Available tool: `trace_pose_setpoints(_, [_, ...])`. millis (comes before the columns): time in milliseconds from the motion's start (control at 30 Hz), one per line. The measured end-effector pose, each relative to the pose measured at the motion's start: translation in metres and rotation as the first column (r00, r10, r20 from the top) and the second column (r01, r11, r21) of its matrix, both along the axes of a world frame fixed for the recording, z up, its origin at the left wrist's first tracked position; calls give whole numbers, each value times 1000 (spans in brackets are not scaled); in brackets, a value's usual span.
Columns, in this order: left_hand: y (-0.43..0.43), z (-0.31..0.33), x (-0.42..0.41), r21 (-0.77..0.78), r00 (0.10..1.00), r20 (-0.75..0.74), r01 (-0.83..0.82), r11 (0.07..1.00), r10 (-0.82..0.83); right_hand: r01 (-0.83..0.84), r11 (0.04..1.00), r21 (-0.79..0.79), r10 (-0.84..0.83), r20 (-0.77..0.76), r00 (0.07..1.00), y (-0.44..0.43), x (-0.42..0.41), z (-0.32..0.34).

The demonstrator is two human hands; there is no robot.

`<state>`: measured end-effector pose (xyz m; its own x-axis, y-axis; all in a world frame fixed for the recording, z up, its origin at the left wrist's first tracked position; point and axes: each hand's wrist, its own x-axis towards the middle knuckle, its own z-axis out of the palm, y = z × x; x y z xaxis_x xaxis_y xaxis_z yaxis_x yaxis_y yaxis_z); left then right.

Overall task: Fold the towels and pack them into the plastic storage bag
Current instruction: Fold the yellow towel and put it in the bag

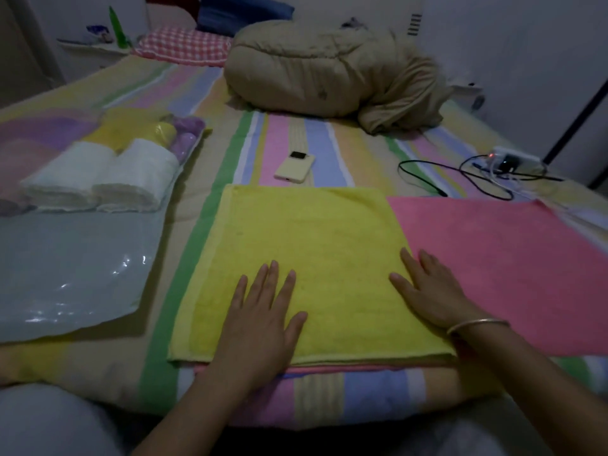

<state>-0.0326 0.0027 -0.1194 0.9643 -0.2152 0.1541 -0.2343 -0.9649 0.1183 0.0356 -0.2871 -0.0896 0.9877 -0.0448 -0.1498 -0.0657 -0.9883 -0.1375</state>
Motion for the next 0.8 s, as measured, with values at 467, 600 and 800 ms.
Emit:
trace_pose_setpoints(467, [-49, 56, -12, -720, 1000, -4, 17, 694, -29, 232, 487, 842, -161, -174, 971, 10, 3, 41])
trace_pose_setpoints(600, [-52, 67, -5, -859, 963, -236, -143, 492, -132, 258, 584, 769, -135, -222, 966, 8, 10, 48])
trace_pose_setpoints(800, [-46, 70, 6, -893, 894, -417, -371, 255, -160, 200, 657, 727, -89, -189, 978, 22, 8, 60])
